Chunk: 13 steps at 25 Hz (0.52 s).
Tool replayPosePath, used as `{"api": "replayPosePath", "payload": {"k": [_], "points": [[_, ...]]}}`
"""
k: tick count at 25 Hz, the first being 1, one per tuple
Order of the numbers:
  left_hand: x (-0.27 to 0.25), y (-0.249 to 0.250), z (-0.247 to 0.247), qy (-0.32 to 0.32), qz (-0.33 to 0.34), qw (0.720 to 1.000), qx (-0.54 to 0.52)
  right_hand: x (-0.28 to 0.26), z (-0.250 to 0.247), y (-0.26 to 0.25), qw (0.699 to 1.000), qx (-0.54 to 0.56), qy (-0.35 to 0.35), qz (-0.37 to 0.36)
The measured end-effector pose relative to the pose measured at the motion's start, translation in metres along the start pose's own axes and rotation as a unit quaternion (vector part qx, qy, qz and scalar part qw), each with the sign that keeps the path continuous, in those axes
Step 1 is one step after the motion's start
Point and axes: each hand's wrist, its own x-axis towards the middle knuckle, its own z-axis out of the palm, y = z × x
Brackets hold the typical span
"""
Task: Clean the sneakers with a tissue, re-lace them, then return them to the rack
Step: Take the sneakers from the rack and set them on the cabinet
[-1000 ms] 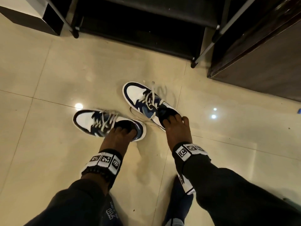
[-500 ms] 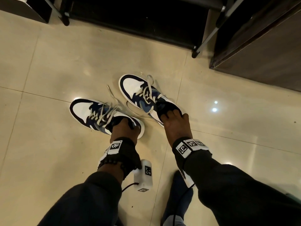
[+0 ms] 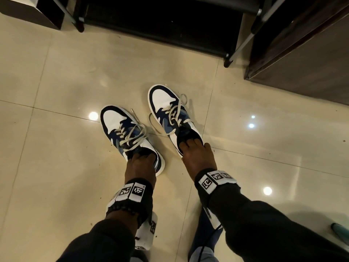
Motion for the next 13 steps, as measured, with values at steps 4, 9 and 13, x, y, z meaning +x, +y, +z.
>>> {"api": "replayPosePath", "payload": {"k": [4,9,13], "points": [[-0.003,-0.012,0.005,0.010,0.063,0.998,0.025,-0.002,0.007,-0.003,0.999,0.013,0.003,0.030],[-0.005,0.007,-0.008,0.014,0.020,0.999,0.045,-0.012,-0.002,0.000,0.992,0.035,0.119,0.025],[-0.015,0.037,-0.032,0.044,-0.023,0.999,0.011,-0.036,-0.023,0.005,0.986,0.073,0.148,0.032]]}}
